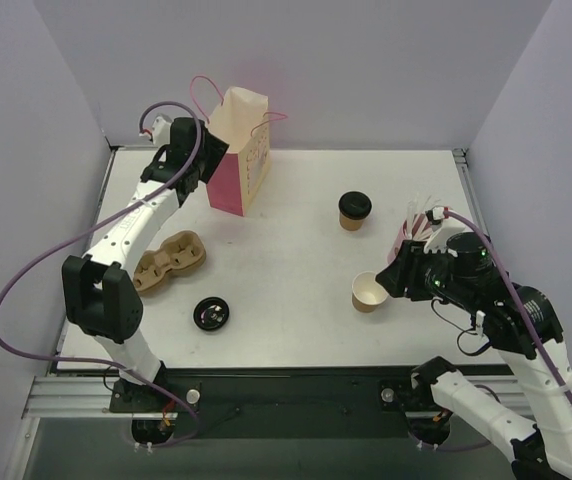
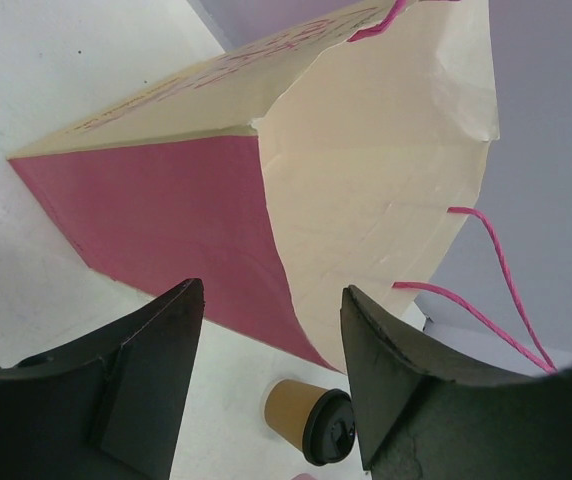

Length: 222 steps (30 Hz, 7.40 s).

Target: Pack the takeout coffee

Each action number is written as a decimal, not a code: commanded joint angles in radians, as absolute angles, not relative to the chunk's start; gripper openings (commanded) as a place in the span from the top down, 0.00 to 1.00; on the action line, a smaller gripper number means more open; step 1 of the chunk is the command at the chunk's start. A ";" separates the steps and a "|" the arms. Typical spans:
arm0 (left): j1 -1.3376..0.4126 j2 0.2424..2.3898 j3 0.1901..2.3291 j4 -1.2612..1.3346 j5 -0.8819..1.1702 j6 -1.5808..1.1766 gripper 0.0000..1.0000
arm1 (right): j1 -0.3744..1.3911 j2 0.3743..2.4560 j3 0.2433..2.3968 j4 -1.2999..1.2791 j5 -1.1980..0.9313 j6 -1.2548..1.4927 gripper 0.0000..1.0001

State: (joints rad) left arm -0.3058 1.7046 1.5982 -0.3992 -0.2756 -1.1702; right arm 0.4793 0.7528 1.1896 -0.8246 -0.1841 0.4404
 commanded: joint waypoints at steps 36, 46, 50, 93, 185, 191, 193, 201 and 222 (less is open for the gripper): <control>-0.216 1.767 1.825 -0.592 0.191 -0.904 1.00 | 0.486 0.773 1.293 -0.894 -0.029 0.420 0.58; -0.202 1.591 1.652 -0.683 0.429 -0.818 1.00 | 0.485 0.883 1.439 -0.904 0.018 0.377 0.58; -0.204 1.491 1.528 -0.736 0.465 -0.764 1.00 | 0.483 0.925 1.485 -0.902 0.037 0.380 0.58; -0.367 1.325 1.640 -1.040 0.281 -0.531 0.41 | 0.485 1.014 1.566 -0.880 0.072 0.483 0.58; -0.040 1.540 1.641 -1.110 -0.255 -0.512 0.50 | 0.489 0.927 1.483 -0.943 -0.064 0.327 0.54; -0.129 1.558 1.969 -1.218 -0.198 -0.549 0.51 | 0.489 0.931 1.486 -0.943 -0.078 0.341 0.54; -0.190 1.569 2.081 -1.247 -0.149 -0.577 0.51 | 0.489 0.936 1.489 -0.943 -0.089 0.342 0.54; -0.414 1.664 2.368 -1.307 0.036 -0.705 0.54 | 0.489 0.948 1.502 -0.943 -0.107 0.339 0.54; -0.661 1.638 2.174 -1.079 0.219 -0.897 0.55 | 0.488 0.928 1.499 -0.945 -0.094 0.380 0.55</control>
